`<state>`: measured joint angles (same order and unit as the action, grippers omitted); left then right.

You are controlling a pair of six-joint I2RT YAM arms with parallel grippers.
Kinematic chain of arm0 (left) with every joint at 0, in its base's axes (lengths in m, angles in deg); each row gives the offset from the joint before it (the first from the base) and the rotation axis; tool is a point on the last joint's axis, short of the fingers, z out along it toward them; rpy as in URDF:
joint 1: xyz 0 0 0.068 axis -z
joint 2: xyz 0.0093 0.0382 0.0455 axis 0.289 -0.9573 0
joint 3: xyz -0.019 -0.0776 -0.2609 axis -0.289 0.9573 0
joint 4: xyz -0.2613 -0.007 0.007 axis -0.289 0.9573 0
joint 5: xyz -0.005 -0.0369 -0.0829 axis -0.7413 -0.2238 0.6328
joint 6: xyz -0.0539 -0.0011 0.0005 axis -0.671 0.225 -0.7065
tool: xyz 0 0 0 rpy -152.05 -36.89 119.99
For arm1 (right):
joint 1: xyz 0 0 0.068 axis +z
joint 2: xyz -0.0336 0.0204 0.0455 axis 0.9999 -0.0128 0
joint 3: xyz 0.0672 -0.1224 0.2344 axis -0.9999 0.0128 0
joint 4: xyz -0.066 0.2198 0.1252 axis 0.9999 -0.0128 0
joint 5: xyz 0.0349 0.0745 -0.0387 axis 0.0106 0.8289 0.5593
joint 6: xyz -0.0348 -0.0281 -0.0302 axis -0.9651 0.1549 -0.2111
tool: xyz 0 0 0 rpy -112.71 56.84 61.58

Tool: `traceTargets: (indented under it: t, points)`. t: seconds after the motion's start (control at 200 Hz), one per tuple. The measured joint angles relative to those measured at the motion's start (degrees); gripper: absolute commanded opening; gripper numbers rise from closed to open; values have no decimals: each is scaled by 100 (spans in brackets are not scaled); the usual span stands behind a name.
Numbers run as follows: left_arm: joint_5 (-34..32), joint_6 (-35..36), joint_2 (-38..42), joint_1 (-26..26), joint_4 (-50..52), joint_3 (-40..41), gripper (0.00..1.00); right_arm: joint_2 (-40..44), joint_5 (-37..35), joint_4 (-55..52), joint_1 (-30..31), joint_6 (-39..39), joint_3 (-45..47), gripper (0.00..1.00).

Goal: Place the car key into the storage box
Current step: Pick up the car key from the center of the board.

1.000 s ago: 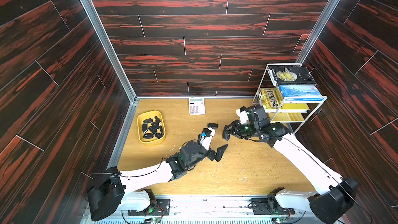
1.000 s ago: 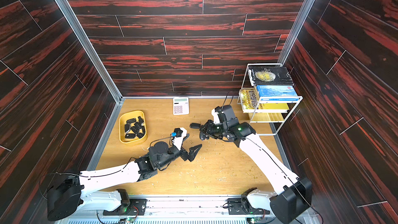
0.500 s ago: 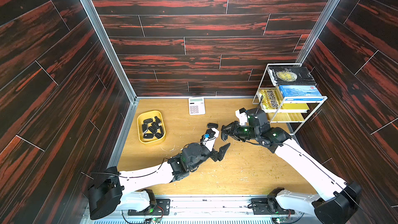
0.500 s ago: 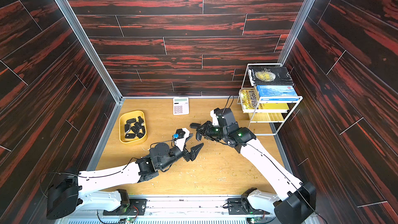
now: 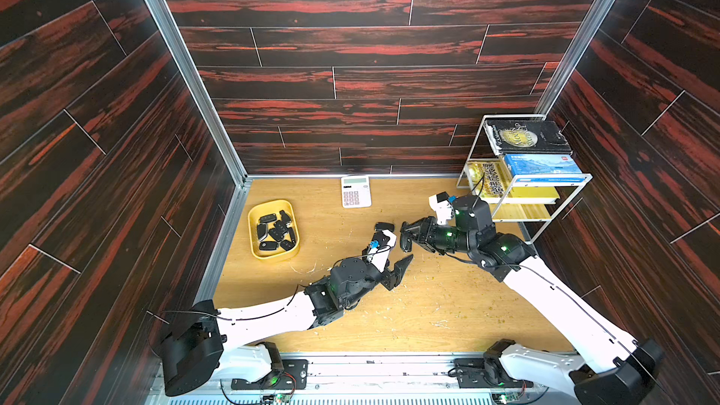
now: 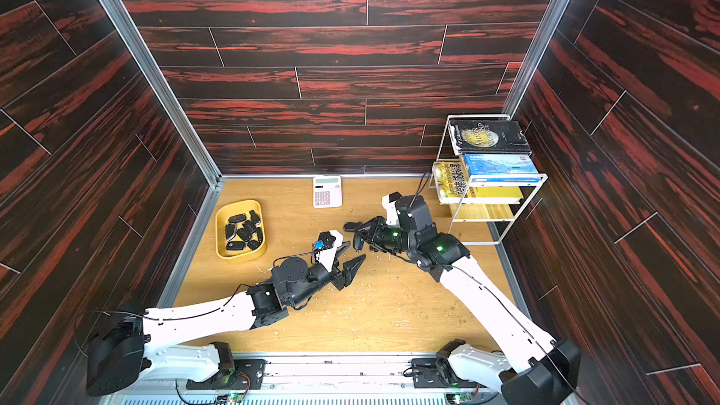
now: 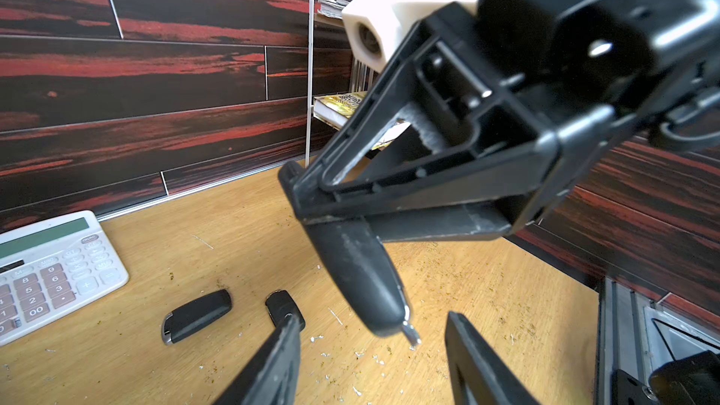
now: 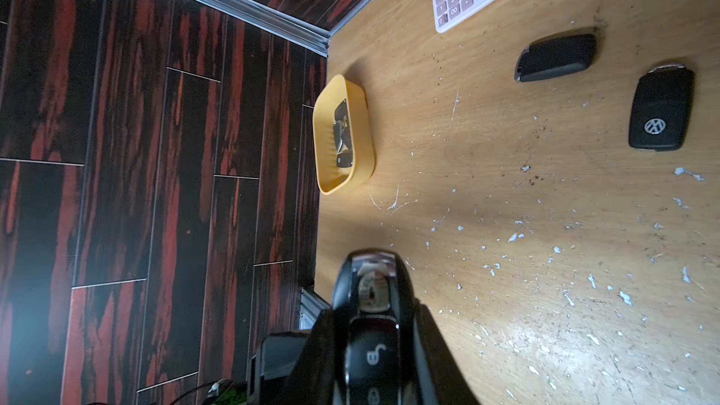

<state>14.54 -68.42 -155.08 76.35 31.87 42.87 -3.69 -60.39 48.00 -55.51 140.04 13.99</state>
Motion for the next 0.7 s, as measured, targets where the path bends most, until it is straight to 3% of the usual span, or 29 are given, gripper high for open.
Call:
traceTargets:
  t: [0.701]
  points:
    - [-378,66,-4,0,-195,-74,57,881,-98,2474,4,894,1915,10]
